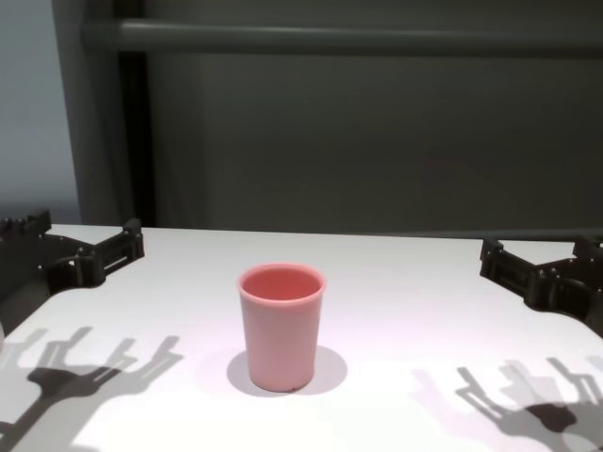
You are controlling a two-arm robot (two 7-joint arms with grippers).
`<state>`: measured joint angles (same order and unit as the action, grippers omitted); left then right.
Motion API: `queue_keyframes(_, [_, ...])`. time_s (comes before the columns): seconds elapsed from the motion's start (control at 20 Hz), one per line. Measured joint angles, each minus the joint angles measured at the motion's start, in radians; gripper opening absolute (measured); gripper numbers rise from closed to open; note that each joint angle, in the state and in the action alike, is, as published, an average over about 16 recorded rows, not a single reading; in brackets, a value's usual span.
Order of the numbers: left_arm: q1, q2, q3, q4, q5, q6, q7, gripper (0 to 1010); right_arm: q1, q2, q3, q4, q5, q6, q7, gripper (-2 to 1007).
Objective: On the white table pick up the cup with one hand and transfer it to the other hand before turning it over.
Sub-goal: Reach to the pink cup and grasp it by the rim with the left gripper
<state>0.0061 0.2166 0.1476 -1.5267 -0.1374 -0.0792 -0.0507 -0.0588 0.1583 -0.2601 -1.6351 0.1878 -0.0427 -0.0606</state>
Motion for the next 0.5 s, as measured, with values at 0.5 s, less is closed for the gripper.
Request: queue_keyframes(0.5, [0.000, 0.000, 0.000, 0.000, 0.000, 0.000, 0.000, 1001, 0.000, 0.000, 0.000, 0.000, 0.000, 0.000, 0.000, 1002])
